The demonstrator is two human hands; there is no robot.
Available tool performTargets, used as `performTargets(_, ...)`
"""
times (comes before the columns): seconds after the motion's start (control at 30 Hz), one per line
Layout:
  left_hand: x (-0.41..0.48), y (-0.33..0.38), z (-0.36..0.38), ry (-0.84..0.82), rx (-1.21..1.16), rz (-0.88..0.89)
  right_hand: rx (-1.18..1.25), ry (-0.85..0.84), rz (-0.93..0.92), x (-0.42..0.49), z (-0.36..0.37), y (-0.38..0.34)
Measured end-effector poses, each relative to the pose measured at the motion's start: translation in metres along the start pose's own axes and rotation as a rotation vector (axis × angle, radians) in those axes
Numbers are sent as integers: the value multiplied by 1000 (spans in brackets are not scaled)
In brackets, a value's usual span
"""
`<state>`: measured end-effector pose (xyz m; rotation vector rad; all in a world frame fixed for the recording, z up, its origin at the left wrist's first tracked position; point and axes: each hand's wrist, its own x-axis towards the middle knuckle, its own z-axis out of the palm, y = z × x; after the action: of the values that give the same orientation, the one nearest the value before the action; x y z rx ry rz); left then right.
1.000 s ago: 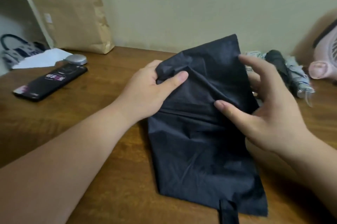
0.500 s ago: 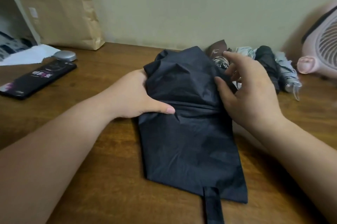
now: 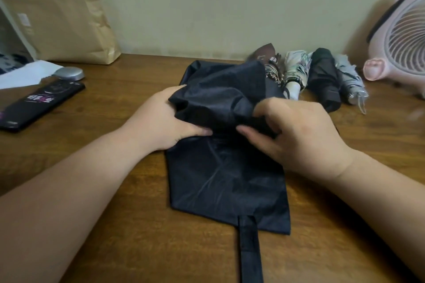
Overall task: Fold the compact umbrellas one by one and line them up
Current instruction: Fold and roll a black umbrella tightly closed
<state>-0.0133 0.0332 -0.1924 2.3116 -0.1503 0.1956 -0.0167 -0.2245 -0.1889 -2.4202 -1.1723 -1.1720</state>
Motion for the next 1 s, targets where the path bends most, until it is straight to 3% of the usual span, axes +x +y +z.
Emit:
performTargets(0.1,2,1,0,12,31,-6,159,-50,-72,-3,-2,-6)
performTargets(0.23,3,2,-2,-4,33,39,456,-230,27,-1,15,1)
performTargets(0.43,7,3,-12,-54,60,60,824,-197,358,-9,34,6)
performTargets(0.53,5,4,-20,70,38,23,750,-213,338,-7,36,3)
performTargets(0.6,-9,18,-32,258,214,63,627,-242,293,-5,37,3)
performTargets(0.67,-32,41,-48,418,364,324,495,-301,245,-4,35,1)
performTargets(0.73,-58,65,-57,300,386,563,315,-368,194,-1,32,-2)
performTargets(0.77,-70,71,-54,167,394,564,211,-373,161,1,30,-3)
performTargets(0.83,-92,73,-41,-47,426,358,60,-325,90,5,26,-3)
performTargets(0.9,-110,61,-28,-80,380,112,-25,-295,63,7,24,-3)
performTargets(0.93,-118,54,-25,-56,267,-57,-49,-322,70,7,24,-3)
performTargets(1.0,-129,43,-25,11,-178,-406,-48,-455,127,6,23,-4)
